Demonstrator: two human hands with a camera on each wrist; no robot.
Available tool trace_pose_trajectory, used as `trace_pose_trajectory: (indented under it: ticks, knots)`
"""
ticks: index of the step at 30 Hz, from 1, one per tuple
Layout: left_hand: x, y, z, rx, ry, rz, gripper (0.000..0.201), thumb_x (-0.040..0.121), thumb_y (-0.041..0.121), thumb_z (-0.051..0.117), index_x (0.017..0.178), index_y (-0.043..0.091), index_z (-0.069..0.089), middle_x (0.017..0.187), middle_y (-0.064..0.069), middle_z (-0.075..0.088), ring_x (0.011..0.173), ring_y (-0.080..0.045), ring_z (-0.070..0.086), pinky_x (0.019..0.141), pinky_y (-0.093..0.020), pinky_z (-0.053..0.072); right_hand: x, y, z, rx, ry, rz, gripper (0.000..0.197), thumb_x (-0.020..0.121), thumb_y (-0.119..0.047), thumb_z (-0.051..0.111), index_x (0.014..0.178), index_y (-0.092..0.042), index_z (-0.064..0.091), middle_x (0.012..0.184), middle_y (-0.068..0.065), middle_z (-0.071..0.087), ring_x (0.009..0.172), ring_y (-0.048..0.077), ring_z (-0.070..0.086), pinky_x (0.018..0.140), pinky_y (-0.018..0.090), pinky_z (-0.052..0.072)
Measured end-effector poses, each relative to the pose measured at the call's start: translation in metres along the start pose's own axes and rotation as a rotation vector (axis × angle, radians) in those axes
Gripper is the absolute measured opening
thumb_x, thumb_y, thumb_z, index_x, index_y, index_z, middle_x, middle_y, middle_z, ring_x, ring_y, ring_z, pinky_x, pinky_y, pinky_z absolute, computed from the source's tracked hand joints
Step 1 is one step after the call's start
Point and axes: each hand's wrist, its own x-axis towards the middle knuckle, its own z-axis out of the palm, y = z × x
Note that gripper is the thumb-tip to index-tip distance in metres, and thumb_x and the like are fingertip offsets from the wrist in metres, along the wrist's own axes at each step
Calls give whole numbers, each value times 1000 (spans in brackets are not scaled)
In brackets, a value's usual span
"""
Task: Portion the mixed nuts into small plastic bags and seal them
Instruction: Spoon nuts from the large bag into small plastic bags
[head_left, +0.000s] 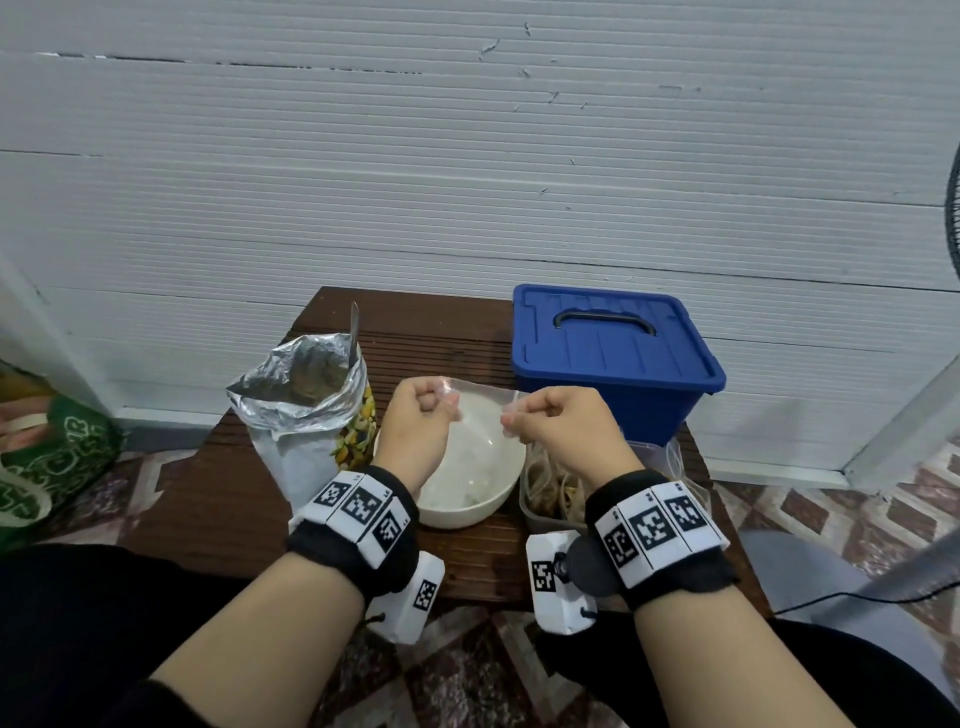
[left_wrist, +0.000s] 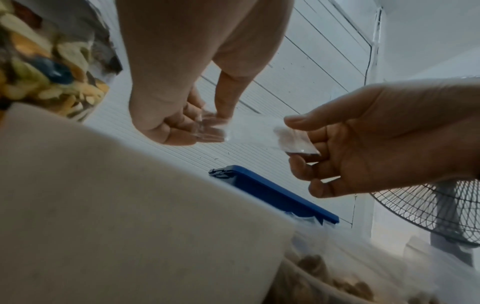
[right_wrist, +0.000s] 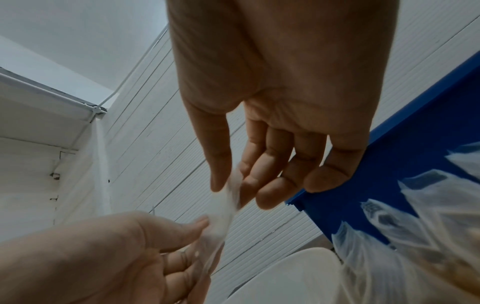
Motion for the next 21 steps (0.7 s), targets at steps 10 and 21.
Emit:
trace_pose_trajectory:
  ticks: [10, 21]
  knots:
    - [-11, 18, -7, 710, -372, 596, 106, 57, 61, 81, 146, 40, 27, 146, 20, 30, 141, -3, 18, 115, -31, 8, -3, -4, -15, -32, 96, -43, 8, 82, -14, 72, 74, -12, 73, 74, -10, 69, 76, 3, 62, 85, 29, 50]
    - [-7, 14, -2, 537, -291, 668, 67, 58, 72, 70, 119, 48, 55, 117, 31, 54, 120, 5, 45, 110, -42, 28, -6, -10, -20, 90, 31, 46, 27, 90, -36, 60, 87, -12, 74, 64, -3, 68, 62, 6, 62, 69, 26, 46]
